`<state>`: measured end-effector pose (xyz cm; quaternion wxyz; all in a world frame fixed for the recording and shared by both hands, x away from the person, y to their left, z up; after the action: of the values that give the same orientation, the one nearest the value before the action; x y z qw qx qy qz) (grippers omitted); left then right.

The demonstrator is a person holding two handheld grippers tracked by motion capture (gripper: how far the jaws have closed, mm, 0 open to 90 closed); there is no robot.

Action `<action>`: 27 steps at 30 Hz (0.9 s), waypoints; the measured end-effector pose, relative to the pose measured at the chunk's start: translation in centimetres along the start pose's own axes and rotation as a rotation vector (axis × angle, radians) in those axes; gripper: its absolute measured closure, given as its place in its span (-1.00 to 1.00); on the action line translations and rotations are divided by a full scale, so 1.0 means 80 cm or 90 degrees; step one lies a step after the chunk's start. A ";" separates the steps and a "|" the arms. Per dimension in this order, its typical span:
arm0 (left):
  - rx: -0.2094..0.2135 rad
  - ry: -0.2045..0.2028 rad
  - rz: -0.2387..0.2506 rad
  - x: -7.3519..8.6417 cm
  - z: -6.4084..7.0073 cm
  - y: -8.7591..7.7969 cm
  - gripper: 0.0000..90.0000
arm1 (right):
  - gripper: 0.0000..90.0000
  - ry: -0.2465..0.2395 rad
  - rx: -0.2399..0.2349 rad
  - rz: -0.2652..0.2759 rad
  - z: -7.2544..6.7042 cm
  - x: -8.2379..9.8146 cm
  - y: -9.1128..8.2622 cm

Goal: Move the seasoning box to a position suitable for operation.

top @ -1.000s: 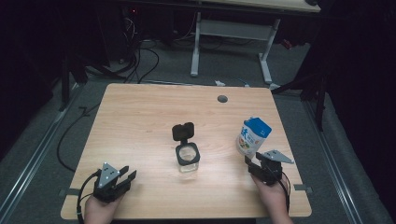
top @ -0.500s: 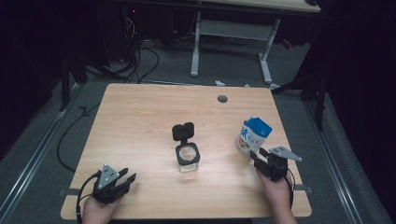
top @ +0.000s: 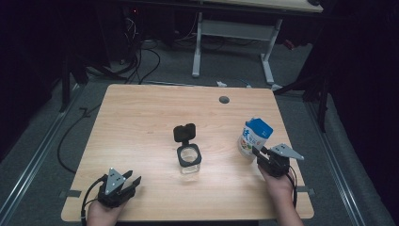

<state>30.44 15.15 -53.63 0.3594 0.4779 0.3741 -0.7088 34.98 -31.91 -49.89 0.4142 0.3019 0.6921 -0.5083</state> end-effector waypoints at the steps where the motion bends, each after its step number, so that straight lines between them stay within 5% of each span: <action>1: 0.000 0.000 0.001 0.000 -0.001 0.000 0.28 | 0.58 0.005 -0.006 0.000 0.001 0.000 0.000; 9: 0.004 0.010 -0.004 0.003 0.001 -0.002 0.28 | 0.80 0.016 -0.015 0.013 0.004 0.004 0.001; 27: 0.020 0.003 0.004 0.003 0.005 -0.009 0.24 | 0.91 -0.031 -0.006 -0.017 -0.009 -0.007 0.003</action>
<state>29.58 15.09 -53.63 0.3535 0.4862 0.3623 -0.7123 35.25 -31.15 -49.40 0.4255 0.2781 0.6879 -0.5181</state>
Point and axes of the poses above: each handheld gripper's, and its own axes: y roughly forward along the jaws, x roughly out of its underside, z roughly to its right, the point moved 1 cm from there along y, roughly forward along the jaws, and after that the axes turned 8 degrees about y, right-handed, at the moved point
